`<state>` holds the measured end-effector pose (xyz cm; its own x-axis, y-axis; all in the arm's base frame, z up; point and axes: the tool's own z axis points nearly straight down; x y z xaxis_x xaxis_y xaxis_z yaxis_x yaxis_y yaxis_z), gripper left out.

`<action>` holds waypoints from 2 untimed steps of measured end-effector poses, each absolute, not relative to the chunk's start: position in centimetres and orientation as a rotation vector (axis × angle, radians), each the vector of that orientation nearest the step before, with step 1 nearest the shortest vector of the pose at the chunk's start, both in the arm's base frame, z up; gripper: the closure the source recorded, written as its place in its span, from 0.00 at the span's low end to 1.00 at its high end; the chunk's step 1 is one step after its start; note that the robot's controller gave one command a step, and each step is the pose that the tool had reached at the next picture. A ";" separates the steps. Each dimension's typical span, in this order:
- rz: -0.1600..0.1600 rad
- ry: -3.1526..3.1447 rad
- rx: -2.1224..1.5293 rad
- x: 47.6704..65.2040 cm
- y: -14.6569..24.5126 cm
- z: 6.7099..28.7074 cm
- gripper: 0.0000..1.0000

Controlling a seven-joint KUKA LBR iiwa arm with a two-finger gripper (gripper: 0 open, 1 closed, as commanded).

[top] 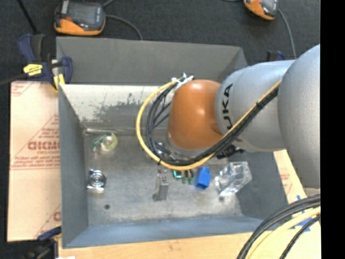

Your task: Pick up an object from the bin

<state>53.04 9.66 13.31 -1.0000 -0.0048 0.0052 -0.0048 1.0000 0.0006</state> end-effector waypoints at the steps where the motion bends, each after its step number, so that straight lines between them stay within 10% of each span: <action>1: -0.005 -3.141 -0.072 55.2 15.7 6.9 0.00; 2: -0.008 -3.150 -0.044 54.6 18.6 15.5 0.00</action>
Offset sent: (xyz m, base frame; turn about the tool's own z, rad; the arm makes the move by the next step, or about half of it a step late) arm 0.0224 0.0568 -0.0603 0.0565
